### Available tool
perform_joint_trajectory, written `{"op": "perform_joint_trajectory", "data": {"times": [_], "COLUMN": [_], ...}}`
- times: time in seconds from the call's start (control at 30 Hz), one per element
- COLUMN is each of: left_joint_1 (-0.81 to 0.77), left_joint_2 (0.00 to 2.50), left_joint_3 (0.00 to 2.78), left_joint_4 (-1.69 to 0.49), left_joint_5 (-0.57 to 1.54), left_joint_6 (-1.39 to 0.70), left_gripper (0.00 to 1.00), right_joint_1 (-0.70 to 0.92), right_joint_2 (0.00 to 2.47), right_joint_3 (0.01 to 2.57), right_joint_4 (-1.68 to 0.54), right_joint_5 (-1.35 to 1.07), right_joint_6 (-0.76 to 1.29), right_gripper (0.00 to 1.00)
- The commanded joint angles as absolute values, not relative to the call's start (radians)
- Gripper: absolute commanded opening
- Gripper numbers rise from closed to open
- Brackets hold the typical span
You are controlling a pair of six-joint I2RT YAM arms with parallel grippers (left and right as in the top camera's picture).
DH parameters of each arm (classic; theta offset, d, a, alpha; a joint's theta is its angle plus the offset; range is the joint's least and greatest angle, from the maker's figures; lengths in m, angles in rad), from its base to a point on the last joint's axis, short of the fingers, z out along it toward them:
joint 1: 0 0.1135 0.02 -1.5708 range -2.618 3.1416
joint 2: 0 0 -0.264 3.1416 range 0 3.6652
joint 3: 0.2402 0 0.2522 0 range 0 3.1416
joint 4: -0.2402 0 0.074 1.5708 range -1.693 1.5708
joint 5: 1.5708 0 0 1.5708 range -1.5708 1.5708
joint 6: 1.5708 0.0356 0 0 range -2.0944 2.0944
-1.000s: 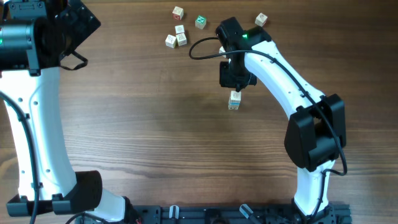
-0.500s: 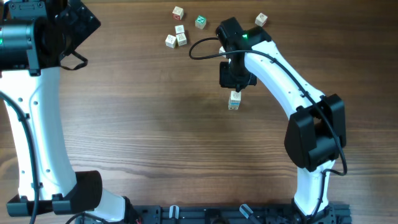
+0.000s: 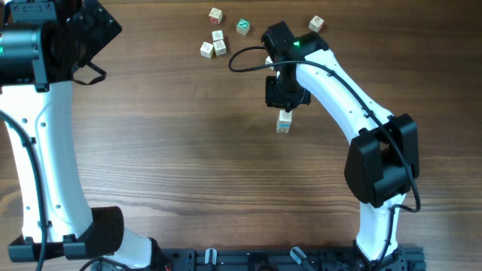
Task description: Form a tower
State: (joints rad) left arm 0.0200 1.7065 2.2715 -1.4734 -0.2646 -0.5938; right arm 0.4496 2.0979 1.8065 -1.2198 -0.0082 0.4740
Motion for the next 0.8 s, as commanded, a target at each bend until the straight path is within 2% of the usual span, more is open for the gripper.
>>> {"op": "perform_joint_trajectory", "data": {"times": [0.0,0.77], "left_joint_1": [0.025,0.025], "left_joint_2": [1.689,1.689], "left_joint_3": [2.282,2.282], "left_joint_4": [-1.472,-1.472], "left_joint_5": [-0.281,-0.281], "left_joint_6": [-0.607,-0.607], "left_gripper": [1.0,1.0], "right_joint_1": [0.451,0.451], "right_joint_2": [2.076,2.076], "right_joint_3": [1.797,1.797], "right_joint_4": [-1.225,-1.234], "right_joint_5": [-0.028,-0.046], "right_joint_6": [0.47,0.459], "right_gripper": [0.05,0.05]}}
